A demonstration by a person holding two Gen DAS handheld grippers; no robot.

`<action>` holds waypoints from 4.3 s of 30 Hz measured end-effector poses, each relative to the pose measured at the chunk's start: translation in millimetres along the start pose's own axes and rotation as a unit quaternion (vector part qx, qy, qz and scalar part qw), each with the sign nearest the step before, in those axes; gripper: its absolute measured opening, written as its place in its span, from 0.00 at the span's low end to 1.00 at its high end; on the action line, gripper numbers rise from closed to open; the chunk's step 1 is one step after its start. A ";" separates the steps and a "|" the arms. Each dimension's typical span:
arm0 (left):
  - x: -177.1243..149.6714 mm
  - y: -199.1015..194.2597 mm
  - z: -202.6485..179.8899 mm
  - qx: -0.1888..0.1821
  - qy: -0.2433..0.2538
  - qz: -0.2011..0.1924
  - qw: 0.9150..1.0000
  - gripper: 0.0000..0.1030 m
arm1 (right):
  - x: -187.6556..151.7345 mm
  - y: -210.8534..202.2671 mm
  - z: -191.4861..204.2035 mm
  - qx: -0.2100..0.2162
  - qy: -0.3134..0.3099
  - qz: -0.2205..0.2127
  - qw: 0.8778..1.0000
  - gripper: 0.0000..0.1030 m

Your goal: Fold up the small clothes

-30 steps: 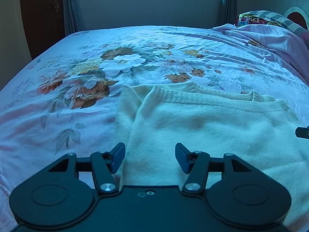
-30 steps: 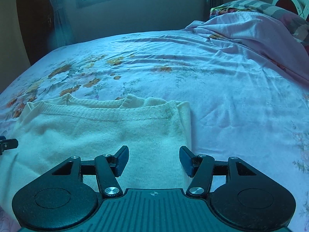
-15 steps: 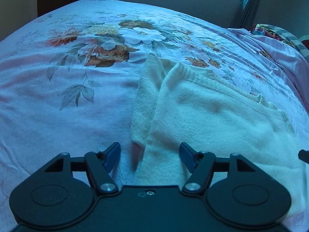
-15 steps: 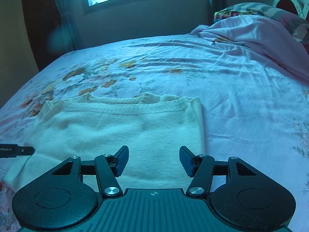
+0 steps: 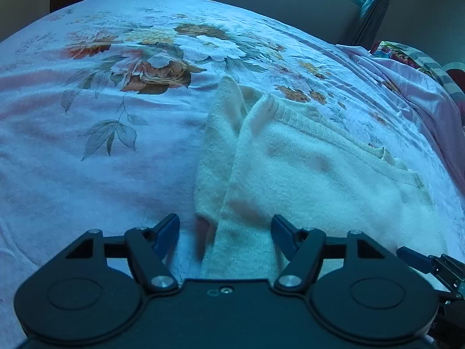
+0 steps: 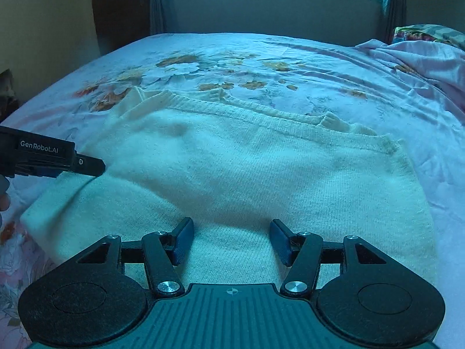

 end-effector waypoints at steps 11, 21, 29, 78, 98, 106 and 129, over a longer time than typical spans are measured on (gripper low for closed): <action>1.5 5.1 2.8 -0.001 0.007 -0.003 1.000 0.71 | -4.4 0.0 8.1 0.025 0.025 -0.014 0.999 0.56; 8.0 8.5 -3.7 -0.030 -0.004 -0.011 0.999 0.47 | -6.5 2.4 8.5 0.023 0.025 -0.015 0.999 0.60; 20.5 17.6 -2.5 -0.038 -0.008 -0.009 0.999 0.51 | -4.5 1.4 8.7 0.024 0.019 -0.012 0.999 0.60; 27.7 19.0 -23.4 -0.044 0.036 -0.028 0.998 0.18 | 101.3 74.5 -29.3 -0.056 0.035 0.004 0.998 0.60; 25.9 -18.4 -83.8 -0.007 0.090 -0.053 0.995 0.16 | 23.7 3.5 1.9 0.009 0.007 -0.033 0.999 0.60; 12.3 -27.4 -155.9 -0.012 0.134 -0.049 0.990 0.16 | 2.6 -40.5 -61.4 0.076 0.117 -0.049 0.989 0.60; -34.0 -46.6 -209.1 -0.075 0.116 0.023 0.990 0.32 | -33.9 -103.0 -150.1 0.137 0.246 -0.062 0.957 0.60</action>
Point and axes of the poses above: each gripper's, at about its wrist camera, not at the fingertips, and y roughly the way its jaws point, z to its left, x to its top, the point moved 7 cm from there along y, roughly the way its jaws point, and after that the axes turned 13 degrees about z, right-handed, at the moved point
